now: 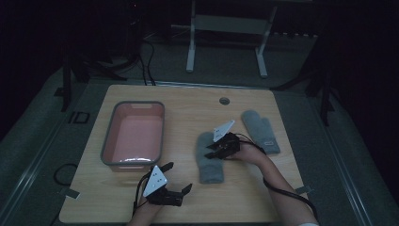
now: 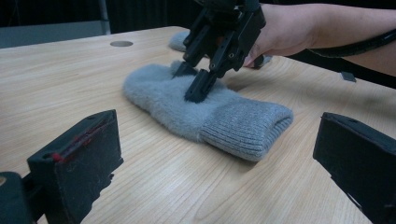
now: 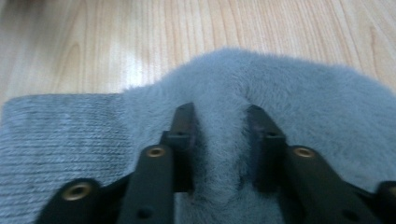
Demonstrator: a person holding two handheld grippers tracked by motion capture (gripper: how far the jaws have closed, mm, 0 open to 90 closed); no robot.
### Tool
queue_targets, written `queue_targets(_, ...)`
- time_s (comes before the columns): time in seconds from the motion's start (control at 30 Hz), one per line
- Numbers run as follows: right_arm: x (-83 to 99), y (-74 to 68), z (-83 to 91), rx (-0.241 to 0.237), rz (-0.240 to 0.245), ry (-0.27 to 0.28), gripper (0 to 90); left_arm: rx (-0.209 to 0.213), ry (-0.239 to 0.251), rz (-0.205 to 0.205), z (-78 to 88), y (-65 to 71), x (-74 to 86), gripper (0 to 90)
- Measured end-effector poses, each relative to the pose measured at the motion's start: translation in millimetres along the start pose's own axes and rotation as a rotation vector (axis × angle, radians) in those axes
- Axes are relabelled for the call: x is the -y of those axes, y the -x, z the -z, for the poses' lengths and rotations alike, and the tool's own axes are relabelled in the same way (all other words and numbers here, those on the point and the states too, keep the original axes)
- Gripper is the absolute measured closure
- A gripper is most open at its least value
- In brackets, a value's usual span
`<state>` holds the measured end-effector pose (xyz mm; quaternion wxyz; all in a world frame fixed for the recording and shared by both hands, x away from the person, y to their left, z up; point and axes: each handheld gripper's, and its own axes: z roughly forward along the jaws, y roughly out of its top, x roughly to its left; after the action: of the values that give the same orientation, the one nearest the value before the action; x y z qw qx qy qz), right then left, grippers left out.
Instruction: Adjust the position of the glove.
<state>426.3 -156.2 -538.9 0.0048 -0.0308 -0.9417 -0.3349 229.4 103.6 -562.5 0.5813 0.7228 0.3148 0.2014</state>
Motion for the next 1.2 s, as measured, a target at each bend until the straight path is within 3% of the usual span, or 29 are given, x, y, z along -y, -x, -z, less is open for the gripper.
queue_targets(0.1,-1.2,-0.7,2.1,0.016,0.006,0.004,49.9,0.001,-0.001,0.000,0.3,-0.2,-0.2,1.3)
queue_targets(0.23,1.1,-1.9,15.8,0.040,-0.017,0.024,45.1,0.005,-0.002,0.005,0.1,-0.1,0.0,1.3)
queue_targets(0.47,6.7,-7.3,52.5,0.155,-0.062,0.091,36.7,0.010,-0.005,0.009,-2.0,0.2,0.5,1.3)
queue_targets(0.57,12.5,-2.9,68.4,0.186,-0.144,0.104,36.6,0.011,-0.003,0.010,-2.1,0.1,0.3,1.3)
queue_targets(0.63,19.7,-1.4,81.5,0.228,-0.196,0.146,36.6,0.012,-0.003,0.010,-1.8,-0.1,0.3,1.3)
queue_targets(0.67,24.0,-1.5,88.6,0.266,-0.226,0.162,36.6,0.012,-0.004,0.009,-1.8,-0.3,0.4,1.3)
queue_targets(0.73,32.0,-0.3,101.9,0.324,-0.352,0.165,37.4,0.014,-0.004,0.012,-2.3,-0.5,0.7,1.3)
queue_targets(0.87,54.6,6.7,124.5,0.450,-0.464,0.178,31.6,0.016,-0.006,0.010,-2.9,0.1,0.6,1.3)
queue_targets(0.9,61.6,9.8,129.7,0.485,-0.492,0.190,33.8,0.016,-0.006,0.010,-2.9,0.1,0.6,1.3)
queue_targets(0.97,75.8,17.5,139.0,0.595,-0.587,0.205,37.9,0.015,-0.005,0.010,-2.8,0.6,0.7,1.3)
queue_targets(1.0,82.7,21.2,142.7,0.642,-0.624,0.203,39.2,0.016,-0.006,0.010,-2.9,0.5,0.8,1.3)
queue_targets(1.03,82.7,21.2,142.7,0.642,-0.624,0.203,39.2,0.016,-0.006,0.010,-2.9,0.5,0.8,1.3)
queue_targets(1.07,95.4,28.1,147.1,0.729,-0.692,0.198,39.5,0.016,-0.008,0.011,-3.4,0.2,0.9,1.3)
queue_targets(1.13,105.7,34.5,146.3,0.763,-0.753,0.188,39.8,0.018,-0.008,0.015,-4.0,-0.1,1.0,1.3)
queue_targets(1.2,113.7,39.7,141.9,0.780,-0.773,0.178,40.3,0.019,-0.009,0.015,-4.4,-0.1,1.1,1.3)
